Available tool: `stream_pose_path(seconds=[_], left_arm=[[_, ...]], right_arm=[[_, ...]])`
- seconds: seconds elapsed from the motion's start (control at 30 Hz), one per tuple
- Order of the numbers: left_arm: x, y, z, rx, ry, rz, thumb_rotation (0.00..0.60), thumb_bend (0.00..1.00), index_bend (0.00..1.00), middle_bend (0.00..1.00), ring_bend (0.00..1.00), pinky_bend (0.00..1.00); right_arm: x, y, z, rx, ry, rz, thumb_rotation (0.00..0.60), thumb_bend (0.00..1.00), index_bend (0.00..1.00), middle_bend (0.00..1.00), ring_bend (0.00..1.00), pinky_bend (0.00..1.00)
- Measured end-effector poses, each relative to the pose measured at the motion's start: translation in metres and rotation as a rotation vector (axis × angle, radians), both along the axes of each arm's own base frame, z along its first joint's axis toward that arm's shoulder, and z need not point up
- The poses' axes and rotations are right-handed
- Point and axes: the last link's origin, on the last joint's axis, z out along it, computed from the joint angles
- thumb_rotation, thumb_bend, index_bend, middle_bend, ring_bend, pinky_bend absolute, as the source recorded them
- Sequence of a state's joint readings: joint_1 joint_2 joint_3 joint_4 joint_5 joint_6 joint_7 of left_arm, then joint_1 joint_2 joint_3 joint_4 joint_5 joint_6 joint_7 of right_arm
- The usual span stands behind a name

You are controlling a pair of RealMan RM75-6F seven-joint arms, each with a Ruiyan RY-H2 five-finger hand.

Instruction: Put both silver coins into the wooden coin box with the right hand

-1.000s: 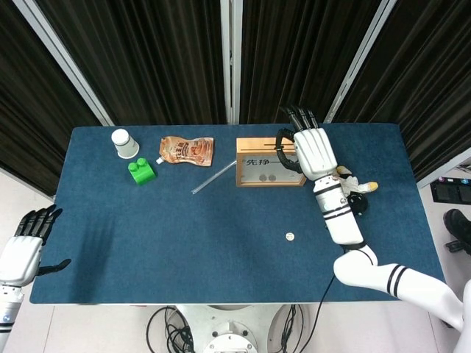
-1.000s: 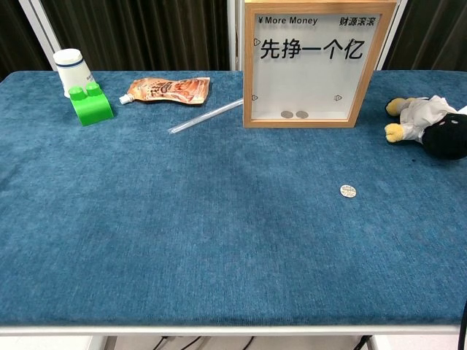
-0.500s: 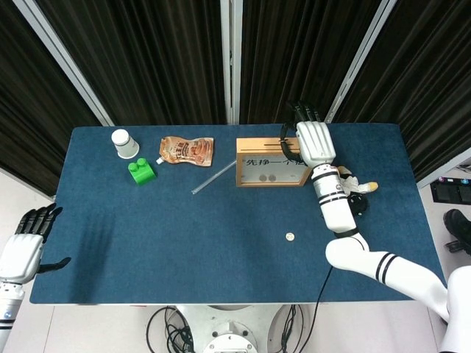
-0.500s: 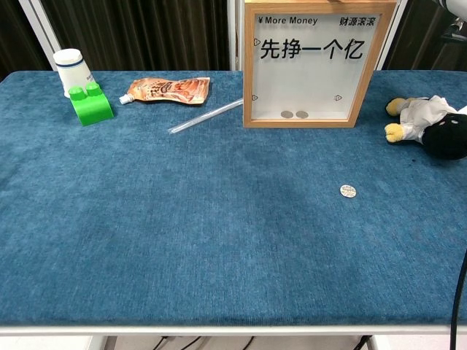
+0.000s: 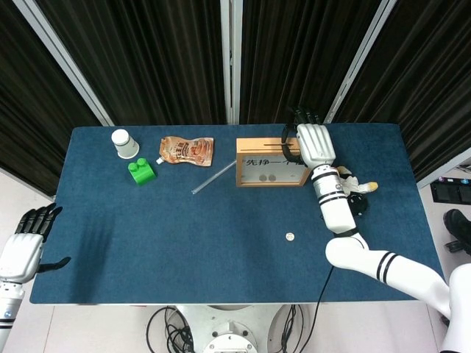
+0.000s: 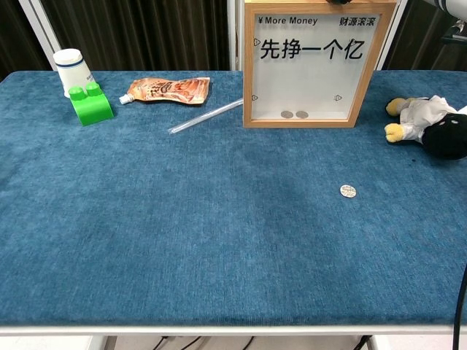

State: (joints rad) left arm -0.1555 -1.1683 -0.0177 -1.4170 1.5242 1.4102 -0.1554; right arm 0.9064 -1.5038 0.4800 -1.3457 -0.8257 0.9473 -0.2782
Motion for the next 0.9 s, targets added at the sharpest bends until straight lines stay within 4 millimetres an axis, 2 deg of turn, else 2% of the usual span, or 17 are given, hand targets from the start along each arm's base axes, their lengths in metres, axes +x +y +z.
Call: stream_pose_path(seconds=[0.63, 0.9], left_arm=[[-0.0001, 0.0000, 0.0011, 0.002, -0.002, 0.000, 0.600, 0.04, 0.04, 0.00, 0.00, 0.00], [-0.0016, -0.0003, 0.0012, 0.003, -0.003, 0.004, 0.600, 0.04, 0.04, 0.00, 0.00, 0.00]], right_arm=[[0.0034, 0.0019, -0.0011, 0.018, -0.002, -0.012, 0.600, 0.38, 0.74, 0.10, 0.00, 0.00], [0.0026, 0.0012, -0.0022, 0.031, 0.005, -0.014, 0.600, 0.38, 0.59, 0.10, 0.00, 0.00]])
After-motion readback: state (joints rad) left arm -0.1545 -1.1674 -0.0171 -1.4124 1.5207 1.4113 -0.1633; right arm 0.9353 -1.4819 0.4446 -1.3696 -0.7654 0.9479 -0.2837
